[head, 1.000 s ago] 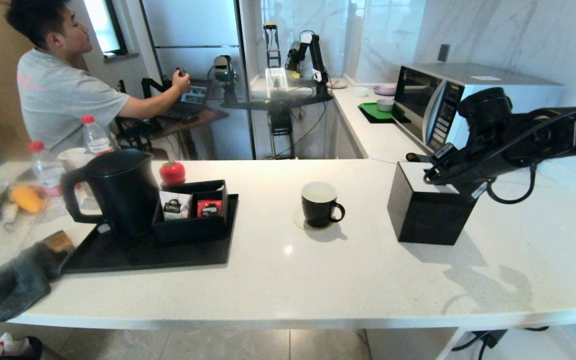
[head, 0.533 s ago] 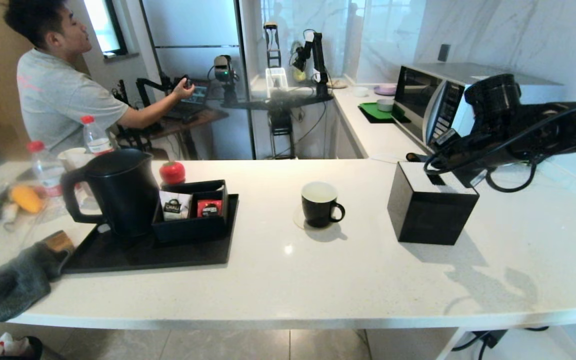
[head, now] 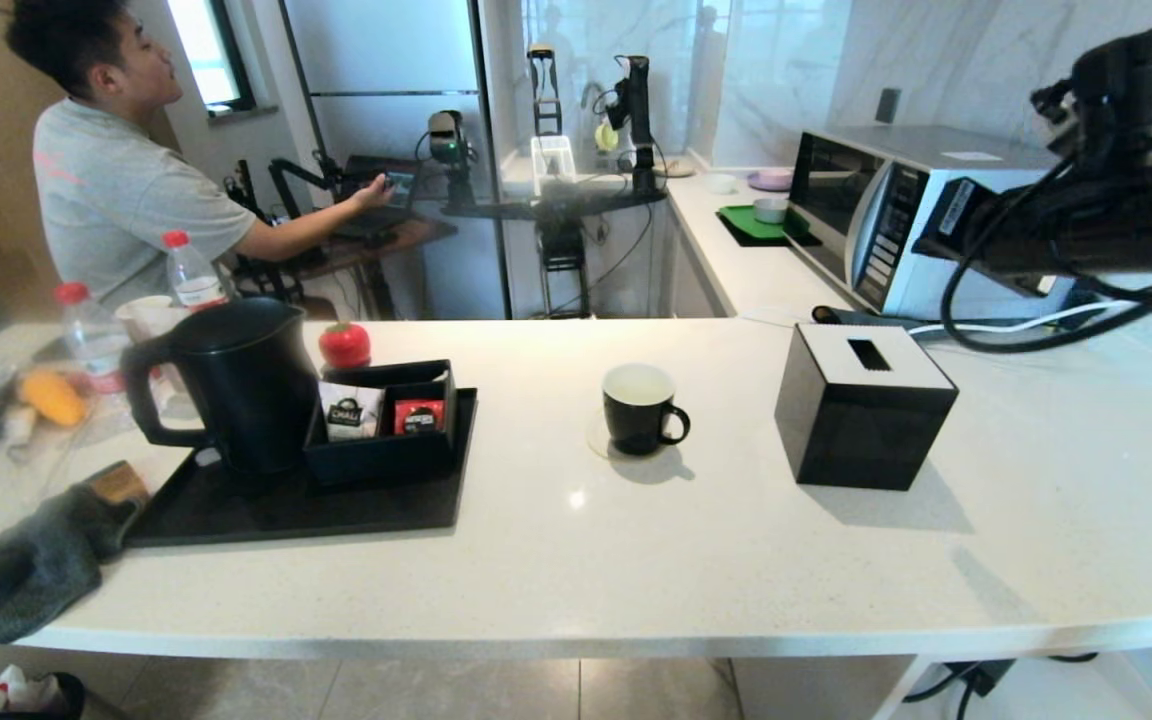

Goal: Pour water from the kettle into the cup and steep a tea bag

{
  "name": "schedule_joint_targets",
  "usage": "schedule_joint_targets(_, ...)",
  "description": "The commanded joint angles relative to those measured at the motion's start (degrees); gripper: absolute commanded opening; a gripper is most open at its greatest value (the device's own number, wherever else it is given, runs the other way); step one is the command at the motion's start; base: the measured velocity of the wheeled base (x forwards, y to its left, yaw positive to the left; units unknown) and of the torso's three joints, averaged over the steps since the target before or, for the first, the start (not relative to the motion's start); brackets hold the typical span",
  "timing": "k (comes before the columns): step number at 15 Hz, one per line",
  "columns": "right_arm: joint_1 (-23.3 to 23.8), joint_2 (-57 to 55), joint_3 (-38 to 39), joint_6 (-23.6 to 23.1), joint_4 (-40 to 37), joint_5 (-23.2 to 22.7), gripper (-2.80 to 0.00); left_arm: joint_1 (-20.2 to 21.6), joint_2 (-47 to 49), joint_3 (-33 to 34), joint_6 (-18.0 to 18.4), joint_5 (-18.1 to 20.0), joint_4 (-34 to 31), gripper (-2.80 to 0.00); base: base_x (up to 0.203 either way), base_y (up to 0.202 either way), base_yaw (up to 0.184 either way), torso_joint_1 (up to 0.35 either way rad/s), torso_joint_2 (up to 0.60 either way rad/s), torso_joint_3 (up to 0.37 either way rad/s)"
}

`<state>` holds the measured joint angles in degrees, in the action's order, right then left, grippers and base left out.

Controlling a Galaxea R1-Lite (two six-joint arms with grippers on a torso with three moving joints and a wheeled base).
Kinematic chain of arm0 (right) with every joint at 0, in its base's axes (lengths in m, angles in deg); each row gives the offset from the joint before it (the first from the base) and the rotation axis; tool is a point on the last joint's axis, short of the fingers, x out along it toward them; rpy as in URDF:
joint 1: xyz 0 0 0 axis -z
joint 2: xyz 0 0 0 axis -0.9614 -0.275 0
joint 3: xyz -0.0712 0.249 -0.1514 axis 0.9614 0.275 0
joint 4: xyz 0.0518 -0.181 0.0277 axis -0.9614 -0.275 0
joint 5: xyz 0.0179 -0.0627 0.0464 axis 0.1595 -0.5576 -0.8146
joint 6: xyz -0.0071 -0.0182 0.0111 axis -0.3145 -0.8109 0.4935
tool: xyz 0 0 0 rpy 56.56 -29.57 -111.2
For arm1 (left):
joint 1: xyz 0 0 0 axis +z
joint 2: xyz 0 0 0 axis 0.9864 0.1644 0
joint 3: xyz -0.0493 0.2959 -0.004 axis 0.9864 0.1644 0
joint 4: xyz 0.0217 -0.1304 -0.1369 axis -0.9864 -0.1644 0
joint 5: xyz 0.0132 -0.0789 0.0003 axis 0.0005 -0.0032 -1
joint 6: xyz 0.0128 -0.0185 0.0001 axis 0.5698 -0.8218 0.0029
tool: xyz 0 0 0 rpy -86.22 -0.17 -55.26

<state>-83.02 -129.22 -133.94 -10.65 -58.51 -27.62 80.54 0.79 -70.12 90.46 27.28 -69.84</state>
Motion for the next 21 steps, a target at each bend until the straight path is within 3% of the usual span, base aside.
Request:
schedule_joint_targets(1,0.0,10.0,8.0,-7.8,8.2,-0.2,-2.8,0.0,0.0,0.0,0.0,0.0,-0.1,-2.8,0.0,0.0,0.0,0.0,0.0,0.0)
schedule_joint_targets(5,0.0,22.9,26.2,-13.8,26.8,-2.5,-2.8,0.0,0.0,0.0,0.6,0.0,-0.1,-2.8,0.0,0.0,0.0,0.0,0.0,0.0)
schedule_joint_targets(11,0.5,42.9,51.6,-20.7,40.4,-4.8,-2.8,0.0,0.0,0.0,-0.2,-0.1,-0.1,-2.8,0.0,0.0,0.0,0.0,0.0,0.0)
schedule_joint_targets(15,3.8,58.6,63.8,-24.7,39.1,-4.8,-2.8,0.0,0.0,0.0,-0.2,-0.1,-0.1,-2.8,0.0,0.0,0.0,0.0,0.0,0.0)
schedule_joint_targets(21,7.0,79.4,79.2,-27.1,25.9,-6.0,-2.8,0.0,0.0,0.0,-0.2,-0.1,-0.1,-2.8,0.0,0.0,0.0,0.0,0.0,0.0)
